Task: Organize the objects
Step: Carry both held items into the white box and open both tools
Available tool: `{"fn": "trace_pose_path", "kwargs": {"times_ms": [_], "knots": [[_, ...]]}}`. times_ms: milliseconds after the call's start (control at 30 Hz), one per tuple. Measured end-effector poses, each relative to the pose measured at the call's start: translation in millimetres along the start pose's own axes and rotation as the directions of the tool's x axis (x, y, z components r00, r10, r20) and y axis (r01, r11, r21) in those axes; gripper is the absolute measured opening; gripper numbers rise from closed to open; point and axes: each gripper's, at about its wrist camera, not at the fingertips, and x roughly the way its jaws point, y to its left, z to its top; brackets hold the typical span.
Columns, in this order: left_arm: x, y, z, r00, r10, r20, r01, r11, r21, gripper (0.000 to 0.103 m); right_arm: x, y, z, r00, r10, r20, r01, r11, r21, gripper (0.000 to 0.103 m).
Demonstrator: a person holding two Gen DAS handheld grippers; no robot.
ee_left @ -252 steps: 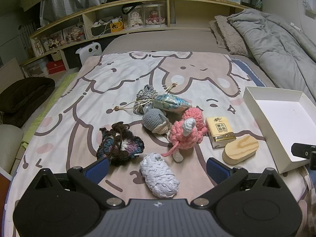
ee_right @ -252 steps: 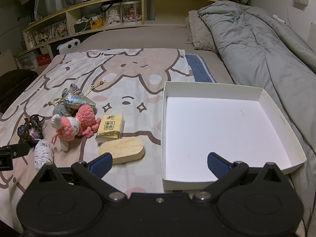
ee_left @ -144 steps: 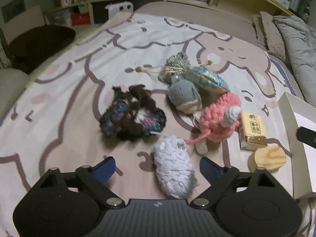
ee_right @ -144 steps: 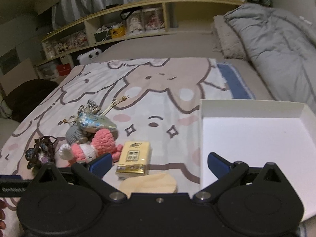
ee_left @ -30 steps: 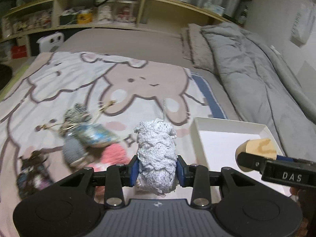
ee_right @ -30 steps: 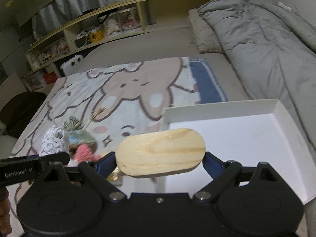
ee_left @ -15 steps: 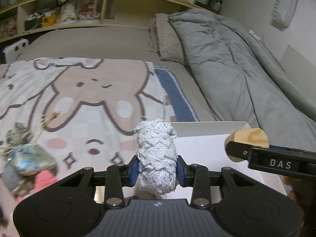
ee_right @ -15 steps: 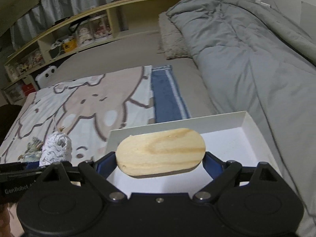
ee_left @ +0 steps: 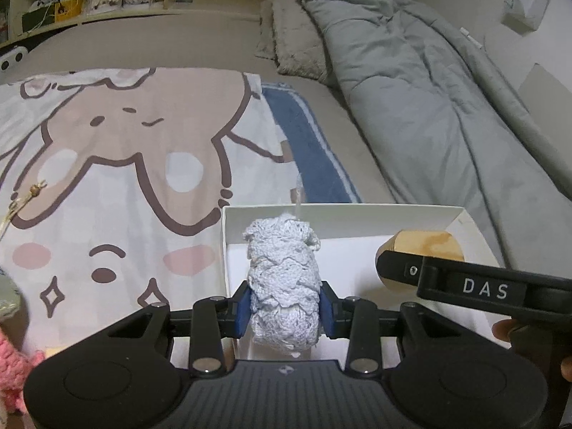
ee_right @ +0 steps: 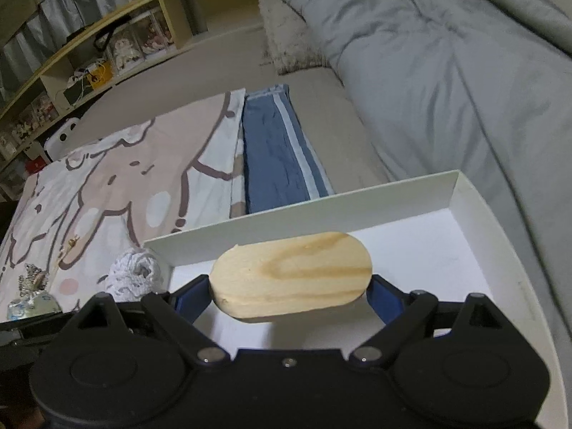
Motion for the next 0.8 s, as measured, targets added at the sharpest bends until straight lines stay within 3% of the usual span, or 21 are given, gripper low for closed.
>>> {"fn": "trace_pose_path", "kwargs": {"times_ms": [400, 633, 800], "knots": [[22, -1, 3, 1.0, 0.012, 0.026, -0.012, 0.999, 0.031, 0.041, 38, -2, 13, 0.999, 0.032, -0.038, -0.031, 0.999, 0.028, 0.093], [19, -5, 4, 0.999, -0.003, 0.041, 0.001, 0.999, 0.041, 0.068, 48, 1, 11, 0.997, 0.01, -0.077, -0.009, 1.0, 0.013, 0.094], [15, -13, 1, 0.999, 0.014, 0.043, -0.017, 0.998, 0.068, 0.07, 38, -4, 13, 0.998, 0.009, -0.065, -0.007, 0.999, 0.033, 0.095]]}}
